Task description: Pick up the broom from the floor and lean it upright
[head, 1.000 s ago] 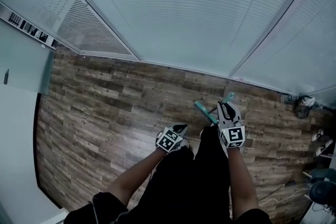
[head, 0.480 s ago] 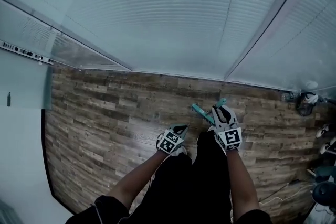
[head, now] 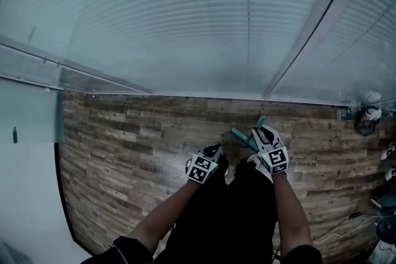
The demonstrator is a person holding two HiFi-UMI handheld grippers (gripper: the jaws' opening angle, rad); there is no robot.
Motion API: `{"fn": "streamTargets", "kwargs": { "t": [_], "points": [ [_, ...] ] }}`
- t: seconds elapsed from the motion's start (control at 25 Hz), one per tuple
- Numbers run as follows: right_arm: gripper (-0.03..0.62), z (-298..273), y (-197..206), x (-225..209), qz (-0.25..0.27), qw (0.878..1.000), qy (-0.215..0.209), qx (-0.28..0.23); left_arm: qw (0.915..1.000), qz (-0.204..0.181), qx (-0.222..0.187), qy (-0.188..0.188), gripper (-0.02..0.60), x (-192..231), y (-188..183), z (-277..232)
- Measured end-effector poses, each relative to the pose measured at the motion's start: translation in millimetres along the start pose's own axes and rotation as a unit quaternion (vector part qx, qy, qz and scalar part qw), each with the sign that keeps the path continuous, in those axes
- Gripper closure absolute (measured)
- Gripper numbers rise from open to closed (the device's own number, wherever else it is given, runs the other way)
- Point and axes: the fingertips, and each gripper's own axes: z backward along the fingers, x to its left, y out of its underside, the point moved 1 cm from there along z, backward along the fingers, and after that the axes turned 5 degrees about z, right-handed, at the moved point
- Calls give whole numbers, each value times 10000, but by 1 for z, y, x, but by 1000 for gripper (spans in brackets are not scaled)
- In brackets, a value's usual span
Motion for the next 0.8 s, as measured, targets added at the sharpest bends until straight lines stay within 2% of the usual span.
{"fn": "streamTargets", "kwargs": {
  "t": [0.12,0.24,0.44,0.6,0.8],
  "points": [
    [513,-15,29,-16,-90,9998,89,173,9995,-258,194,45,561,11,3,-15],
    [513,-28,58,-25,-46,9994,111,336,9991,-247,263,200,561,19,5,-31],
    [513,-55,97,-37,-103,9986,174,481,9989,-285,102,365,561,30,-1,-57],
    [513,-76,114,-47,-28,9986,173,491,9983,-325,43,482,561,36,-4,-74],
    [513,-97,115,-76,-16,9987,355,353,9979,-350,-114,541,561,42,-11,-89]
  ]
}}
